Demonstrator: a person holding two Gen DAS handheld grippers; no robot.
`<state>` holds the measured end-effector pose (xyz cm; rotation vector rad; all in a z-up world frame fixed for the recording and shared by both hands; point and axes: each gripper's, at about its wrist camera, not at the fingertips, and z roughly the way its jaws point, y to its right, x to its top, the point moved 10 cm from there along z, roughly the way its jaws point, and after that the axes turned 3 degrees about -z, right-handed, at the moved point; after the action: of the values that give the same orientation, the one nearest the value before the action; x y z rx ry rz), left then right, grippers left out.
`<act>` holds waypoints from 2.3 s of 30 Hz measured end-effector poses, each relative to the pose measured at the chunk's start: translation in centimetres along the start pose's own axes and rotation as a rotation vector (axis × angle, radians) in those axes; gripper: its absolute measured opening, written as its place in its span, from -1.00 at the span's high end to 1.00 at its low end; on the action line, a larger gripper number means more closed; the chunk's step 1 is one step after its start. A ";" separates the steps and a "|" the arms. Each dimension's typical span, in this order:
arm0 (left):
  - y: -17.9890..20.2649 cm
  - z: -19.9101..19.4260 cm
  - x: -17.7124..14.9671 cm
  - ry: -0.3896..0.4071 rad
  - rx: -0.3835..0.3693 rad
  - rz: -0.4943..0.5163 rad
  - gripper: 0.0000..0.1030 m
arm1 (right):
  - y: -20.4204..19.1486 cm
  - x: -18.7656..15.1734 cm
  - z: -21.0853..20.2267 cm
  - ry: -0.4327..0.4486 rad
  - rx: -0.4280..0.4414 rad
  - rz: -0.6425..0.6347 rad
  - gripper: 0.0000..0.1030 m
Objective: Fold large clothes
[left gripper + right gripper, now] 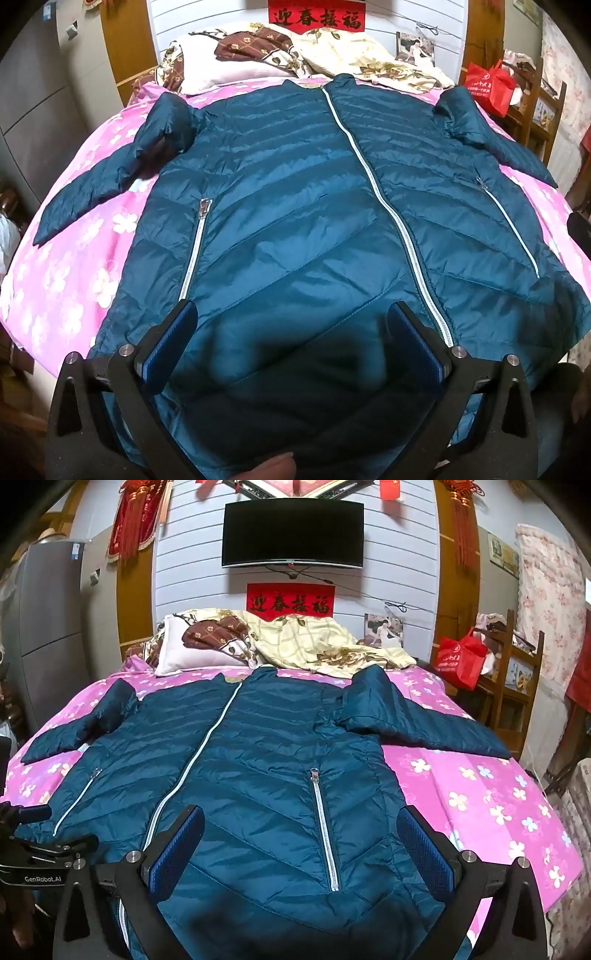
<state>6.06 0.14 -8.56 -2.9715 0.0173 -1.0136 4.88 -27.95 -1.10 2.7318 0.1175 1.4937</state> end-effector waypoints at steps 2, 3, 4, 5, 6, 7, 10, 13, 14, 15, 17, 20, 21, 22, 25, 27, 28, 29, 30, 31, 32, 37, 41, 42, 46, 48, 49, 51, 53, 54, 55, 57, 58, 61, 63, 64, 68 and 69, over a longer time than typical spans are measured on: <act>0.0 0.0 0.0 0.000 -0.001 0.000 -0.99 | 0.0 0.1 0.1 -0.002 -0.001 0.003 -1.00; 0.0 0.0 0.0 0.000 -0.002 0.000 -0.99 | -0.1 0.1 0.1 -0.001 -0.002 0.003 -1.00; 0.0 0.1 -0.1 -0.002 -0.001 0.000 -0.99 | -0.1 0.1 0.2 -0.002 -0.001 0.003 -1.00; 0.0 0.1 -0.1 -0.003 -0.001 0.000 -0.99 | 0.0 0.1 0.1 -0.001 -0.001 0.004 -1.00; 0.0 0.1 -0.1 -0.004 -0.002 0.000 -0.99 | 0.0 0.0 0.0 -0.002 -0.001 0.005 -1.00; 0.0 0.1 -0.2 -0.003 -0.002 0.001 -0.99 | 0.0 0.0 0.0 -0.002 -0.001 0.005 -1.00; 0.0 0.1 -0.1 -0.001 0.000 0.002 -0.99 | 0.0 0.0 0.0 -0.001 -0.002 0.004 -1.00; 0.0 0.1 -0.1 -0.002 0.000 0.001 -0.99 | -0.1 -0.1 -0.1 -0.001 -0.002 0.004 -1.00; 0.0 0.1 -0.1 -0.002 0.000 0.001 -0.99 | -0.1 -0.1 0.0 -0.002 -0.002 0.004 -1.00; 0.0 0.0 -0.1 -0.002 0.000 0.001 -0.99 | 0.0 -0.1 -0.1 -0.001 -0.003 0.005 -1.00; 0.0 0.0 -0.1 -0.001 0.002 0.002 -0.99 | 0.4 0.1 0.1 0.000 -0.003 0.009 -1.00; 0.0 0.0 0.0 0.002 0.003 0.000 -0.99 | 0.5 0.2 0.2 0.000 -0.010 0.017 -1.00; 0.0 -0.1 0.0 0.005 0.001 -0.001 -0.99 | 0.6 0.2 0.2 0.001 -0.011 0.017 -1.00; 0.0 -0.1 0.0 0.008 0.000 -0.002 -0.99 | 0.6 0.2 0.2 0.002 -0.011 0.017 -1.00; -0.1 -0.1 0.1 0.019 -0.002 -0.001 -0.99 | 0.7 0.3 0.2 0.005 -0.013 0.018 -1.00; -0.2 0.1 0.0 0.017 -0.008 -0.007 -0.99 | 0.7 0.3 0.2 0.005 -0.014 0.020 -1.00; -0.2 0.1 0.0 0.016 -0.011 -0.010 -0.99 | 0.6 0.2 0.1 0.004 -0.014 0.018 -1.00; -0.2 0.1 0.1 0.021 -0.020 -0.014 -0.99 | 0.7 0.2 0.1 0.001 -0.014 0.019 -1.00; -0.2 0.0 0.2 0.029 -0.025 -0.016 -0.99 | 0.7 0.3 0.0 0.000 -0.016 0.019 -1.00; -0.2 -0.2 0.3 0.043 -0.029 -0.019 -0.99 | 0.6 0.3 0.0 0.001 -0.017 0.018 -1.00; -0.3 -0.4 0.6 0.060 -0.034 -0.025 -0.99 | 0.7 0.3 0.0 0.002 -0.017 0.018 -1.00; -0.7 -2.1 2.1 0.168 -0.051 -0.036 -0.99 | 0.7 0.3 -0.1 0.003 -0.016 0.022 -1.00; -0.6 -2.6 2.8 0.205 -0.074 -0.041 -0.99 | 0.6 0.3 -0.1 0.004 -0.017 0.021 -1.00; -0.7 -2.6 2.9 0.204 -0.074 -0.043 -0.99 | 0.6 0.3 -0.1 0.003 -0.017 0.022 -1.00; -0.6 -2.6 3.2 0.172 -0.072 -0.024 -0.99 | 0.7 0.3 -0.1 0.007 -0.018 0.029 -1.00; -0.7 -2.2 3.1 0.142 -0.054 -0.015 -0.99 | 0.7 0.4 -0.1 0.008 -0.020 0.031 -1.00; -0.8 -2.2 3.2 0.140 -0.042 -0.015 -0.99 | 0.7 0.4 -0.1 0.010 -0.021 0.033 -1.00; -1.4 -2.4 3.5 0.158 -0.006 -0.017 -0.99 | 0.7 0.4 0.0 0.008 -0.021 0.036 -1.00; -1.7 -2.4 4.0 0.160 -0.007 -0.018 -0.99 | 0.7 0.3 -0.1 0.005 -0.019 0.035 -1.00; -1.7 -2.2 4.3 0.146 -0.032 -0.020 -0.99 | 0.7 0.3 -0.2 0.005 -0.017 0.038 -1.00; -1.7 -2.1 4.6 0.140 -0.060 -0.024 -0.99 | 0.8 0.3 -0.4 0.006 -0.017 0.045 -1.00; -2.1 -2.2 5.4 0.151 -0.085 -0.035 -0.99 | 0.9 0.4 -0.6 0.005 -0.018 0.053 -1.00; -2.3 -2.3 5.9 0.160 -0.074 -0.030 -0.99 | 0.9 0.4 -0.6 0.002 -0.014 0.059 -1.00; -2.7 -2.2 7.4 0.189 -0.056 -0.014 -0.99 | 1.0 0.8 -0.5 0.003 0.002 0.100 -1.00; -3.0 -2.0 8.7 0.201 -0.061 -0.017 -0.99 | 0.9 1.4 -0.2 0.012 0.009 0.122 -1.00; -3.2 -1.7 9.3 0.202 -0.056 -0.020 -0.99 | 0.8 1.9 0.0 0.022 0.003 0.122 -1.00; -4.3 0.3 11.1 0.212 -0.032 -0.032 -0.99 | -0.3 5.3 1.0 0.072 0.034 0.128 -1.00; -4.7 0.8 11.2 0.212 -0.022 -0.042 -0.99 | -0.7 6.2 1.7 0.081 0.037 0.125 -1.00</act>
<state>15.46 4.67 -2.38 -2.8802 -0.0340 -1.3368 9.59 -26.78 3.18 2.7543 -0.0247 1.6501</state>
